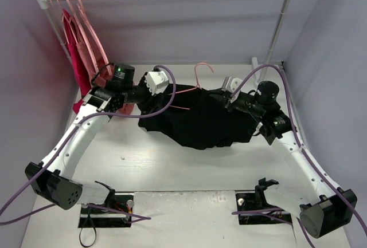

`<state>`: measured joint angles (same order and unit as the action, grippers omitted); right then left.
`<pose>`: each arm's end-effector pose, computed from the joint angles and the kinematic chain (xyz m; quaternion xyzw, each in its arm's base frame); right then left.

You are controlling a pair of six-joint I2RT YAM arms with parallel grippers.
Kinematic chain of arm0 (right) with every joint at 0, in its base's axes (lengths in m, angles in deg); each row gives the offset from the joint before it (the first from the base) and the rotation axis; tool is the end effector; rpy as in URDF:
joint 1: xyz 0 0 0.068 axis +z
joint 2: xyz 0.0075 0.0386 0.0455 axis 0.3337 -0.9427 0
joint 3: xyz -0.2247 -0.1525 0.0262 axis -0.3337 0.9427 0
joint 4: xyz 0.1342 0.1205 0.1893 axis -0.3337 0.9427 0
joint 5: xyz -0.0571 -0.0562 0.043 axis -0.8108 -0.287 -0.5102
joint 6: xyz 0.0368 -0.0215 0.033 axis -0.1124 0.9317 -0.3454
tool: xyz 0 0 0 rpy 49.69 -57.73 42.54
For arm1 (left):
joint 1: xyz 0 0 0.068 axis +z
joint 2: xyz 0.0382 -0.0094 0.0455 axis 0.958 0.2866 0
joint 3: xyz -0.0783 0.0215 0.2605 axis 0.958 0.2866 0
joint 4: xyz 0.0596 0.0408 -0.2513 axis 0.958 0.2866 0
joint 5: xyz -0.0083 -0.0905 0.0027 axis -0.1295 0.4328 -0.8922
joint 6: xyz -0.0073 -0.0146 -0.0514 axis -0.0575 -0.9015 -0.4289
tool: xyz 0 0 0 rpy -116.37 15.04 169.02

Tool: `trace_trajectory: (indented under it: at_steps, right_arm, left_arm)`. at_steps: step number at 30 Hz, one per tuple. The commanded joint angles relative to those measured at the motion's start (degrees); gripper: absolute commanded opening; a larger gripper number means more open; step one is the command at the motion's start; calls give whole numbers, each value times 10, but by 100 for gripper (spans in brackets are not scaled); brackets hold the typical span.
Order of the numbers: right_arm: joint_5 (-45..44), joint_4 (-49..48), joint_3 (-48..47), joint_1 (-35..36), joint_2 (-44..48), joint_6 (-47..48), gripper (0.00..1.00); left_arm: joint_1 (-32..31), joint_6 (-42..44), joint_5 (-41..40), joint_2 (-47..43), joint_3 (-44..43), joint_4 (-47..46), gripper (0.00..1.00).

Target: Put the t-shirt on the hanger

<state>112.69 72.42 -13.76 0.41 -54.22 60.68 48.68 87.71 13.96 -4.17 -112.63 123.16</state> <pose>0.2121 0.1042 0.3911 -0.5213 0.4259 0.2010 0.7116 0.2460 -0.1339 0.4068 0.4648 0.7180 -0.2491 0.4542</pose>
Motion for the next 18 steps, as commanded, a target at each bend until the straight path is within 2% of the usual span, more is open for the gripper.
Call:
trace_trajectory:
  at_steps: [1, 5, 9, 13, 18]
  right_arm:
    - [33, -76, -39, -3, -4, -24, 0]
    - [56, -72, -41, -4, -6, -33, 0]
    - [64, -117, -10, -3, 8, -58, 0]
    - [59, -90, -33, -3, -5, -45, 0]
    - [73, -81, -48, -3, -15, -38, 0]
  left_arm:
    - [4, 5, 19, -2, 10, -41, 56]
    - [4, 6, 5, -19, 22, -77, 56]
    - [4, 5, 25, -11, 11, -74, 56]
    - [4, 4, 42, 0, 20, -68, 56]
    - [4, 12, 18, -8, 39, -78, 56]
